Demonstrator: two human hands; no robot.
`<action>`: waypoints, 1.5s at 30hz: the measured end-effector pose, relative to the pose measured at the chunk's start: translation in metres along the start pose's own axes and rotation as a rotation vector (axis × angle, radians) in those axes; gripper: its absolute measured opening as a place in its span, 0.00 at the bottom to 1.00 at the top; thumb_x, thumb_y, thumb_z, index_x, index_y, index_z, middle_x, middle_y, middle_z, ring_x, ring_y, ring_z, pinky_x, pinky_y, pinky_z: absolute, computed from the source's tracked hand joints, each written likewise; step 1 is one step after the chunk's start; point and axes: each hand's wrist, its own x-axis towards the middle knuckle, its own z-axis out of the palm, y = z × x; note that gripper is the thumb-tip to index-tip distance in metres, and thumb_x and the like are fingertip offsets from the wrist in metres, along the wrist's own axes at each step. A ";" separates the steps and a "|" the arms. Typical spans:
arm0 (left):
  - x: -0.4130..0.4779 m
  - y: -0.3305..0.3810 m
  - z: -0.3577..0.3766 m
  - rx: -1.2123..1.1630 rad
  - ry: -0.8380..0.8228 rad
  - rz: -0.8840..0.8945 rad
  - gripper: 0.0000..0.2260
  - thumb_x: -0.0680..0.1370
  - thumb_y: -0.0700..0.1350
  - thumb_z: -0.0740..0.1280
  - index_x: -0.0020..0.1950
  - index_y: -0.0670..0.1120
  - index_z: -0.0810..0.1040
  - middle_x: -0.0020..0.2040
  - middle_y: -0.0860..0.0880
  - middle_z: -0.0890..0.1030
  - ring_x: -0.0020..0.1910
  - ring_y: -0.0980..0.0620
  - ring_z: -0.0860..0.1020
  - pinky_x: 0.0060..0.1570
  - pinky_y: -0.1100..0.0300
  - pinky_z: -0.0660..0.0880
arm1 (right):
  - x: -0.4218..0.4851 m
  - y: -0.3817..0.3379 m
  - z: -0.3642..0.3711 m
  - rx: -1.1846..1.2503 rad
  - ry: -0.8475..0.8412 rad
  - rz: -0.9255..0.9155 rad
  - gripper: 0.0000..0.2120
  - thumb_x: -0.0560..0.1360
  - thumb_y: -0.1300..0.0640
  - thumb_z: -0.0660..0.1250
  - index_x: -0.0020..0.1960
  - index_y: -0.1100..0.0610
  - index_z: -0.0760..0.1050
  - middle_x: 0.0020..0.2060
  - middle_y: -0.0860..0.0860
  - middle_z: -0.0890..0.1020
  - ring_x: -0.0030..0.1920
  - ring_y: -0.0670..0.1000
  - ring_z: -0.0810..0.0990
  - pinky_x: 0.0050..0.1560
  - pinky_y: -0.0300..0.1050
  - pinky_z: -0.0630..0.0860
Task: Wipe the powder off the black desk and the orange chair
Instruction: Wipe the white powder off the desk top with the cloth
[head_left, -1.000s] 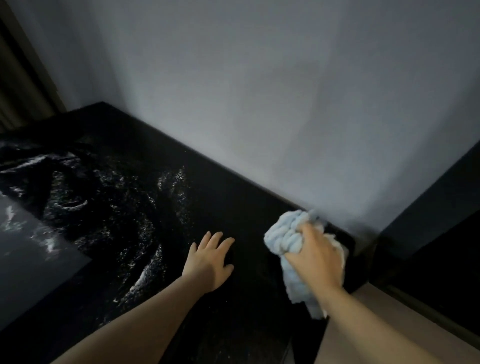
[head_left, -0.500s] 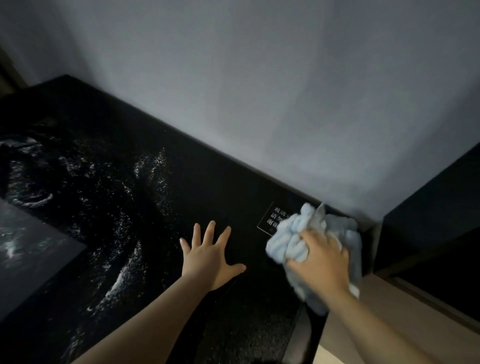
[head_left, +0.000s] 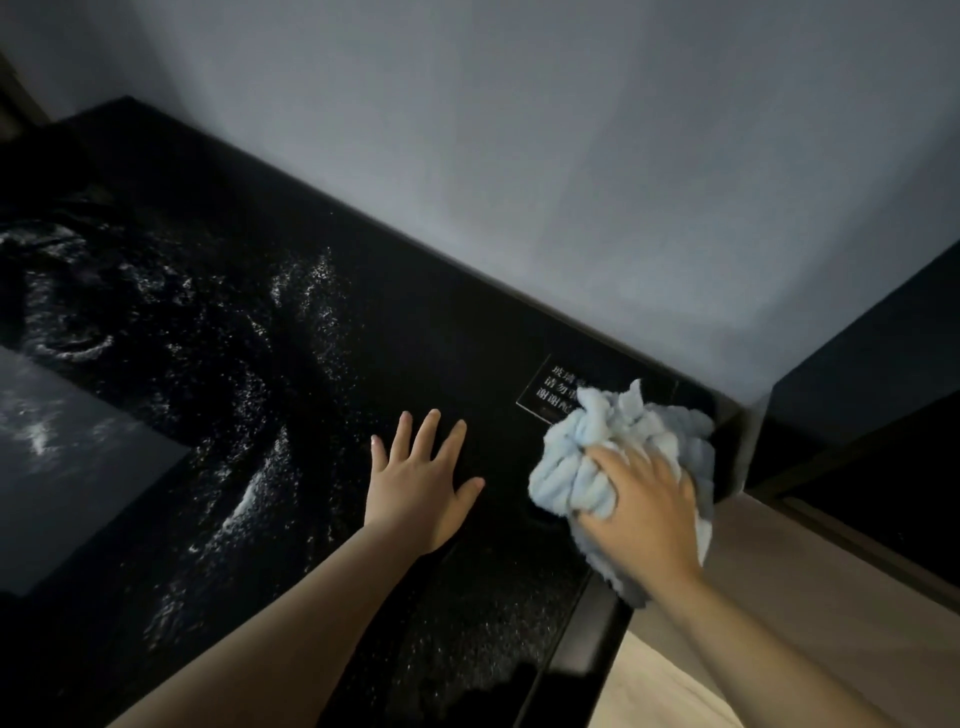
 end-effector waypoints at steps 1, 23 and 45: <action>-0.001 0.002 -0.001 -0.003 -0.005 -0.001 0.31 0.79 0.62 0.51 0.77 0.54 0.44 0.78 0.49 0.43 0.76 0.43 0.39 0.72 0.42 0.42 | 0.009 0.005 0.000 0.020 0.002 -0.025 0.16 0.63 0.42 0.62 0.49 0.45 0.72 0.46 0.47 0.80 0.48 0.57 0.77 0.47 0.53 0.73; -0.061 -0.020 0.016 0.027 0.073 0.136 0.24 0.82 0.56 0.50 0.77 0.57 0.47 0.78 0.54 0.47 0.77 0.51 0.41 0.73 0.52 0.39 | -0.028 -0.036 -0.002 0.053 -0.044 0.145 0.13 0.65 0.49 0.64 0.50 0.43 0.71 0.45 0.46 0.79 0.50 0.56 0.75 0.50 0.53 0.68; -0.154 -0.131 0.019 -0.013 -0.091 0.127 0.31 0.79 0.64 0.48 0.77 0.56 0.40 0.78 0.53 0.40 0.76 0.50 0.36 0.72 0.44 0.38 | -0.085 -0.130 0.000 0.145 -0.016 0.419 0.12 0.71 0.44 0.58 0.54 0.42 0.69 0.52 0.46 0.75 0.58 0.53 0.72 0.60 0.56 0.66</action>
